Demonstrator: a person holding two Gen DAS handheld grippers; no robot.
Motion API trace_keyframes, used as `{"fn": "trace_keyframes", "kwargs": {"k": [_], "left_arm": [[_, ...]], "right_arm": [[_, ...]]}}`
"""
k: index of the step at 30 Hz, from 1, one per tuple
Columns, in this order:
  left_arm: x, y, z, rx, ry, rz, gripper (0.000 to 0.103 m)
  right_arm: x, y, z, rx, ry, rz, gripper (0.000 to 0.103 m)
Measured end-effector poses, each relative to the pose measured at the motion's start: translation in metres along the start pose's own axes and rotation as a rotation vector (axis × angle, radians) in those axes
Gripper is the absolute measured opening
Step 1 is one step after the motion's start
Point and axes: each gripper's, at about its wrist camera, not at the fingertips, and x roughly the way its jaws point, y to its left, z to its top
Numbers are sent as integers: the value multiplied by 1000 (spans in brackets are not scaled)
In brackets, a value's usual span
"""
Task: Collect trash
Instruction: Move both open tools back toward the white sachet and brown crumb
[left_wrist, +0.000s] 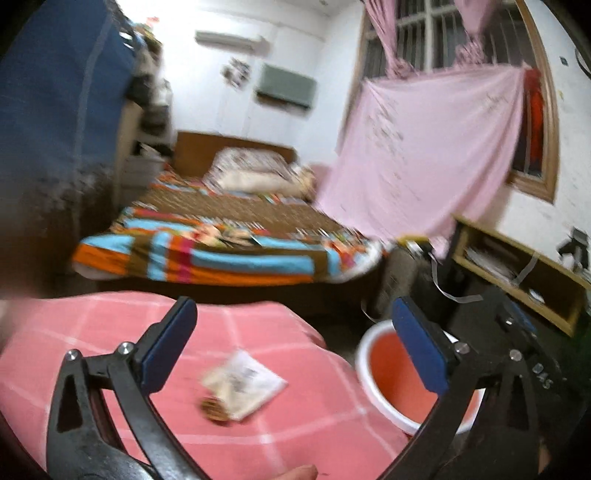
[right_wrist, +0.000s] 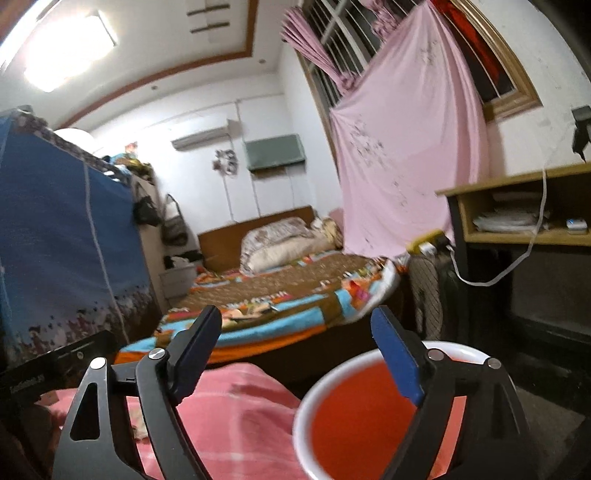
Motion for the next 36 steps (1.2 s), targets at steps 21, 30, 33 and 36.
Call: {"fn": "trace_keyframes", "kwargs": {"k": [21, 30, 33, 36], "left_arm": [[-57, 75, -20, 77, -197, 223, 88], [-17, 85, -25, 37, 21, 158, 83], [-2, 86, -30, 27, 120, 116, 73], [13, 85, -36, 19, 232, 56, 60]], "right_arm": [[12, 95, -25, -264, -40, 275, 103], [47, 86, -33, -182, 185, 267, 103], [58, 85, -38, -184, 270, 272, 97], [68, 85, -45, -181, 345, 269, 81]]}}
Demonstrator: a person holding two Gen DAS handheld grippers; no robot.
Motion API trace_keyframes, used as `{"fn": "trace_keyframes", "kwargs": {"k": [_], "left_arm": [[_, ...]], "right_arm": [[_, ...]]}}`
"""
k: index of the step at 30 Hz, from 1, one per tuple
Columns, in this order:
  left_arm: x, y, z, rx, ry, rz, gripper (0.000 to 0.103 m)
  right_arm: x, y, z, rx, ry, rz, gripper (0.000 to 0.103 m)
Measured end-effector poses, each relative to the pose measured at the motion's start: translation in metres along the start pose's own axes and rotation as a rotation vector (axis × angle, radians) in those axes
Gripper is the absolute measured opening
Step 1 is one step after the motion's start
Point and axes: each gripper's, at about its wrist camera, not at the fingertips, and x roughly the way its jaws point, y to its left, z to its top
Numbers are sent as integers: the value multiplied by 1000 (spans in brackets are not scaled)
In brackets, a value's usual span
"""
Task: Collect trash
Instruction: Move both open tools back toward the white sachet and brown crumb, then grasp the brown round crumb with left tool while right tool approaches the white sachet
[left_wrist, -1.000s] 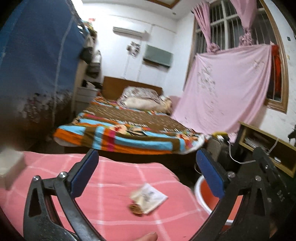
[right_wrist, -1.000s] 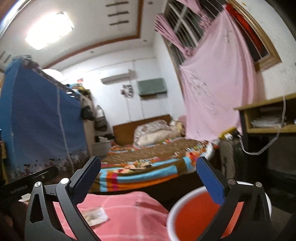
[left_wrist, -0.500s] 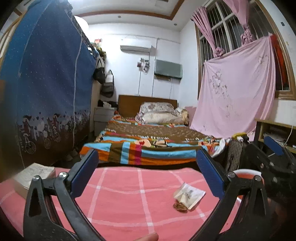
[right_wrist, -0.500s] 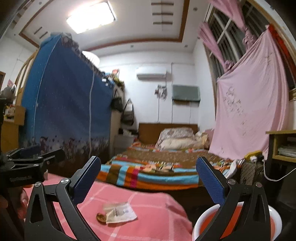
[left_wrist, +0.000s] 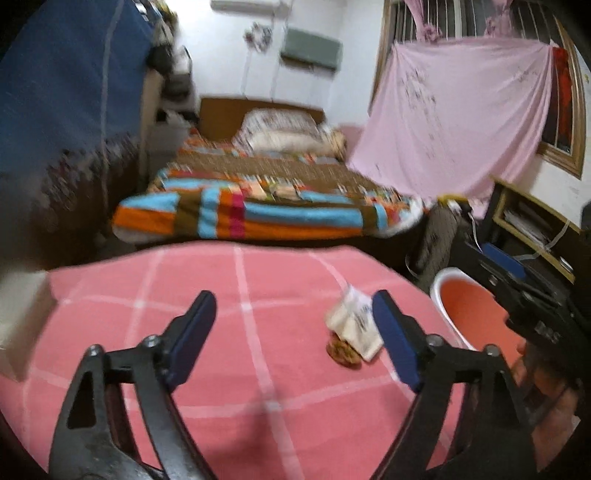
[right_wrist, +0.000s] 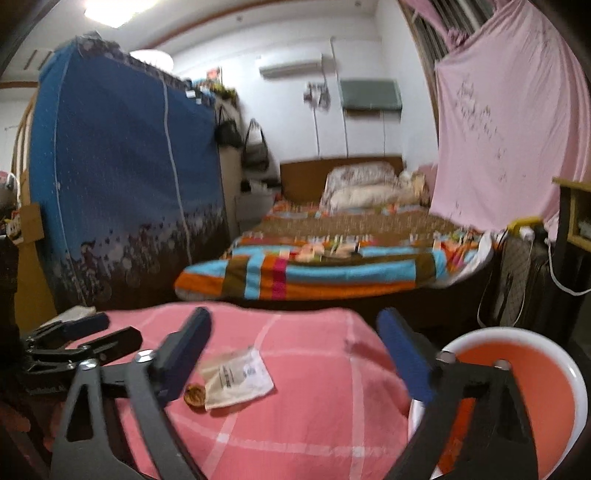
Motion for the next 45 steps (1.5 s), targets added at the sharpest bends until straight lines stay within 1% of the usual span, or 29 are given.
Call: {"fn": "trace_keyframes", "kwargs": {"k": [1, 2, 3, 4, 5, 7, 9, 10, 12, 14, 15, 16, 17, 19, 21, 24, 27, 33, 37, 39, 43, 45], "left_arm": [[5, -1, -1, 0, 29, -13, 54], [12, -2, -3, -1, 74, -36, 51], [15, -2, -3, -1, 98, -49, 46], [22, -3, -5, -1, 146, -71, 40], [26, -4, -6, 0, 170, -81, 37], [37, -8, -10, 6, 243, -104, 25], [45, -10, -12, 10, 295, -110, 18], [48, -13, -14, 14, 316, -106, 17], [46, -17, -15, 22, 317, -105, 15], [45, -21, -15, 36, 322, -105, 11], [45, -21, -14, 41, 325, -106, 8], [45, -23, -14, 49, 328, -112, 0], [45, -25, -13, 57, 332, -122, 0], [45, -31, -13, 89, 333, -109, 0], [46, -32, -12, 98, 331, -108, 0], [44, -27, -9, 73, 326, -110, 0], [42, -22, -9, 43, 319, -104, 0], [30, -1, -6, -29, 272, -42, 0], [22, 20, -5, -69, 248, 16, 0], [20, 28, -7, -87, 239, 41, 0], [16, 38, -8, -116, 220, 68, 0], [15, 41, -8, -128, 210, 76, 0]], "right_arm": [[2, -1, -1, 7, 15, -2, 77], [4, -3, -2, 17, 33, 0, 73], [6, -5, -3, 26, 51, 1, 71], [8, -6, -5, 35, 73, -3, 68], [11, -7, -5, 42, 87, -2, 66], [13, -9, -5, 51, 105, 1, 65], [15, -9, -6, 55, 122, 3, 65], [15, -9, -5, 55, 130, 5, 65], [19, -8, -6, 53, 147, 8, 65], [21, -8, -5, 52, 161, 11, 65], [23, -8, -5, 51, 169, 13, 65], [24, -8, -5, 51, 177, 15, 65], [25, -7, -5, 50, 185, 18, 65], [30, -9, -5, 51, 202, 25, 65], [35, -8, -6, 50, 227, 37, 65], [43, -6, -8, 41, 271, 57, 65], [47, -2, -10, 24, 296, 77, 65], [53, 14, -12, -45, 333, 134, 65], [61, 28, -14, -108, 376, 153, 65], [65, 35, -15, -143, 400, 146, 66], [72, 45, -16, -186, 429, 155, 66], [76, 49, -15, -183, 450, 187, 66]]}}
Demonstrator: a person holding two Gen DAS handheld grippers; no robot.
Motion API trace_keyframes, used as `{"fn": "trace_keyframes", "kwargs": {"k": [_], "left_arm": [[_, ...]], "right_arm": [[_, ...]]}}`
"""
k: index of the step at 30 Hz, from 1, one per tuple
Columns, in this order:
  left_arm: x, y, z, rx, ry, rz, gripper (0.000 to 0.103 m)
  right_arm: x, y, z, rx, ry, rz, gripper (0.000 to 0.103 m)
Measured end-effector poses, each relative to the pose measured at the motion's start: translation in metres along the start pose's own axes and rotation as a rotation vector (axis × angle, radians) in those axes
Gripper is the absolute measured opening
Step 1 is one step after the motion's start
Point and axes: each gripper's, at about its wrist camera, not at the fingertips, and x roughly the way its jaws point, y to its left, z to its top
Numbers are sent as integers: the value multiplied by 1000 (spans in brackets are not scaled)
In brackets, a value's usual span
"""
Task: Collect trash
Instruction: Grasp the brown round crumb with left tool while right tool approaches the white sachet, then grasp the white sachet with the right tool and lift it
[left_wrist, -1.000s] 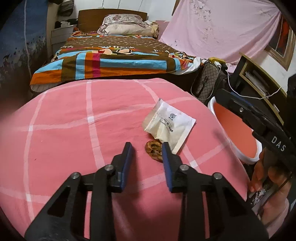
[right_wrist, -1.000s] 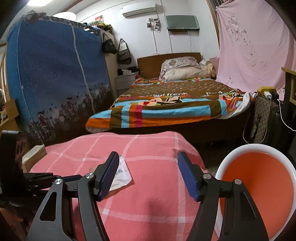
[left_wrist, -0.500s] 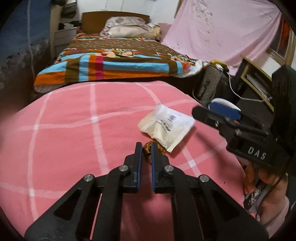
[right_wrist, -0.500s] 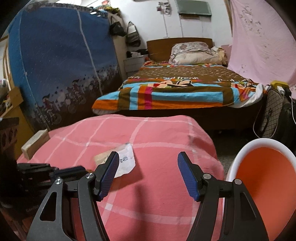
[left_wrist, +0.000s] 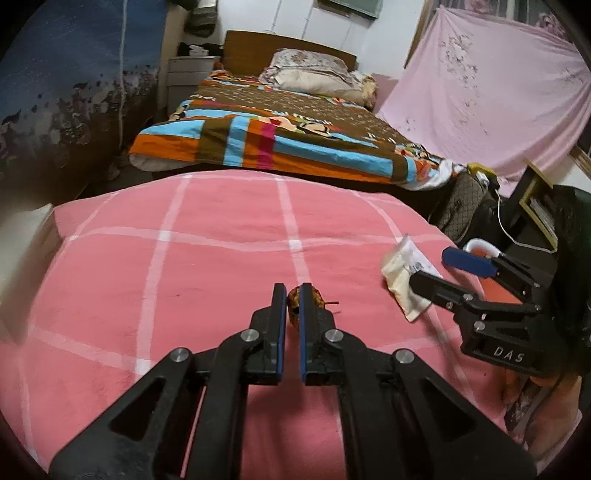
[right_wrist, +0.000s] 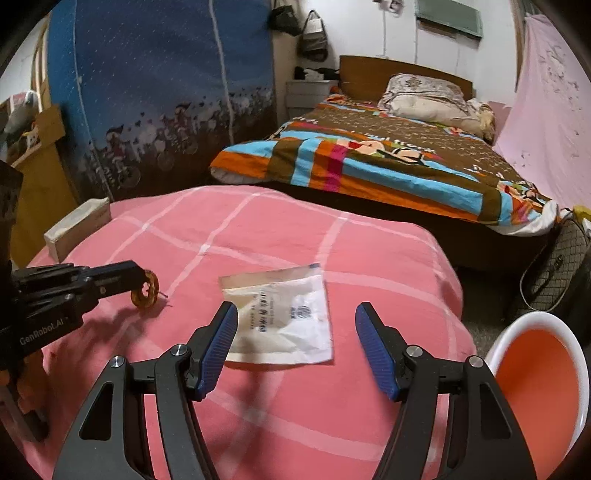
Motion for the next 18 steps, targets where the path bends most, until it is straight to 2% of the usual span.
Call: {"fn": "trace_keyframes", "kwargs": {"k": [2, 5, 12, 14, 18], "left_arm": [[-1, 3, 0, -11, -8, 9, 0], [-2, 6, 0, -21, -12, 15, 0], [-7, 2, 1, -7, -43, 18, 0], [-9, 1, 1, -6, -51, 16, 0], [-15, -1, 2, -9, -79, 13, 0]], "right_arm": [[7, 1, 2, -3, 27, 21, 66], [20, 9, 1, -35, 85, -22, 66], [17, 12, -2, -39, 72, -45, 61], [14, 10, -2, -24, 56, -25, 52], [6, 8, -3, -6, 16, -44, 46]]}}
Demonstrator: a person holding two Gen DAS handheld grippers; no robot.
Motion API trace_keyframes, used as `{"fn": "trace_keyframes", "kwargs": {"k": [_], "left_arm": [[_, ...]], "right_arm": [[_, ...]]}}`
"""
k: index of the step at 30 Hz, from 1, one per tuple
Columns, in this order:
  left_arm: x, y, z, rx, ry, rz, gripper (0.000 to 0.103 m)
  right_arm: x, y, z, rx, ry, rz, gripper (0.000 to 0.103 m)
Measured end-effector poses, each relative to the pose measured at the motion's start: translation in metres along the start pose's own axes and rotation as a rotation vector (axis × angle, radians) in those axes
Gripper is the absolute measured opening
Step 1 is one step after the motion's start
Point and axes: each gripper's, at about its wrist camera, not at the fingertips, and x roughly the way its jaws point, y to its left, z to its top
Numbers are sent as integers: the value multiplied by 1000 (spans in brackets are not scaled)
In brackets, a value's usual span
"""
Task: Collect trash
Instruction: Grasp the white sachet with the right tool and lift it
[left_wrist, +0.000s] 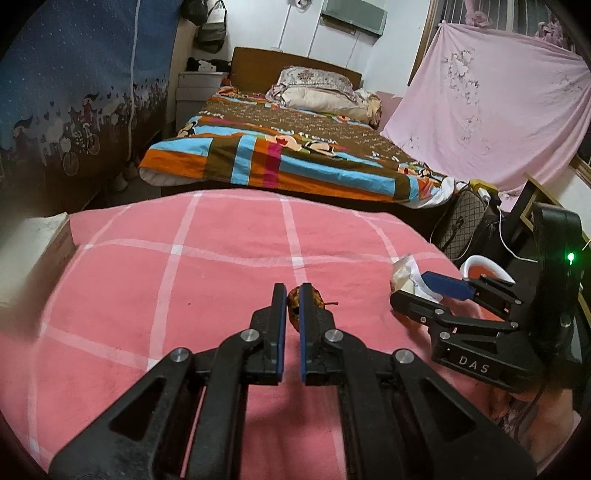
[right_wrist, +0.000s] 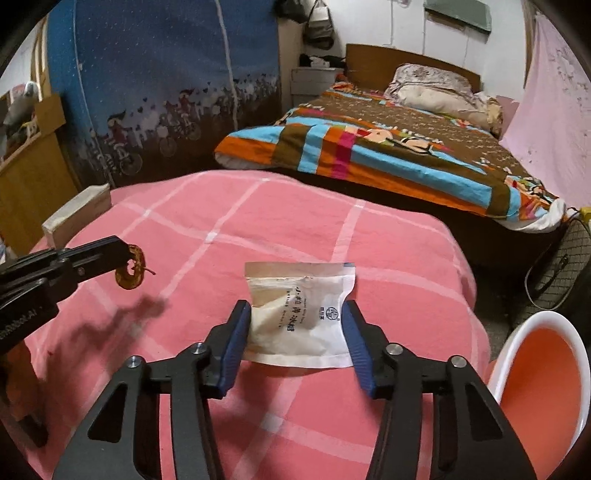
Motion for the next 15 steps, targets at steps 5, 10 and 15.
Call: {"fn": "trace_keyframes", "kwargs": {"k": [5, 10, 15], "left_arm": [[-14, -8, 5, 4, -87, -20, 0], [-30, -27, 10, 38, -210, -58, 0], [-50, -55, 12, 93, -355, -103, 0]], "right_arm": [[-29, -3, -4, 22, -147, -32, 45], [-79, -10, -20, 71, -419, -70, 45], [-112, -24, -32, 135, -613, -75, 45]]}}
